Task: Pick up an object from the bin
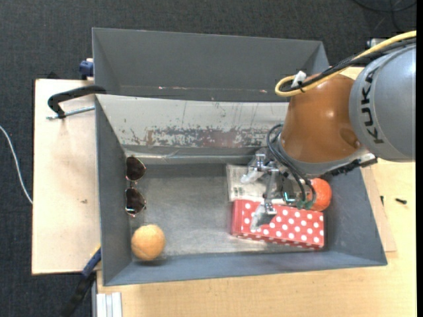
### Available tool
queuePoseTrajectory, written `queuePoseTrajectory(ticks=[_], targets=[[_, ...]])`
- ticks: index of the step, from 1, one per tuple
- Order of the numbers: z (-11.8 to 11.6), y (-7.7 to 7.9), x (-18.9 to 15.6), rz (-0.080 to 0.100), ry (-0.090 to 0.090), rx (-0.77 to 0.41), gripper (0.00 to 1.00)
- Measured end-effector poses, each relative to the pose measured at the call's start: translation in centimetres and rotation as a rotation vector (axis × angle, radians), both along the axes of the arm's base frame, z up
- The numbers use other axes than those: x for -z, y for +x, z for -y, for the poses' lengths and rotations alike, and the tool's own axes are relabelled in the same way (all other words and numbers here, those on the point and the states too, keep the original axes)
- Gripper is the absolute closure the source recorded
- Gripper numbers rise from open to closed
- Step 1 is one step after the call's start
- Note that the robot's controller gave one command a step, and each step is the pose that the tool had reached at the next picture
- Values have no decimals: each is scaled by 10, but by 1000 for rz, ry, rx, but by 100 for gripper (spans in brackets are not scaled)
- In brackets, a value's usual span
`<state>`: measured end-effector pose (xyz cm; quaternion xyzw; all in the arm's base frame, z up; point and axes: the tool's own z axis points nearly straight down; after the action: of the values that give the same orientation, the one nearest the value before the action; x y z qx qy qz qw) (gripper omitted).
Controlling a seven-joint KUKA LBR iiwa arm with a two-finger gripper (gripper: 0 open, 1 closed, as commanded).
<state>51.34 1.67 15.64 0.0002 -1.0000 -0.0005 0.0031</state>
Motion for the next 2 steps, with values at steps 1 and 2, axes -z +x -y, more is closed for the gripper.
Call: queuePoseTrajectory(ticks=[1,2], targets=[[0,2,-4,8,0,1,0],[22,-1,74,10,7,20,100]])
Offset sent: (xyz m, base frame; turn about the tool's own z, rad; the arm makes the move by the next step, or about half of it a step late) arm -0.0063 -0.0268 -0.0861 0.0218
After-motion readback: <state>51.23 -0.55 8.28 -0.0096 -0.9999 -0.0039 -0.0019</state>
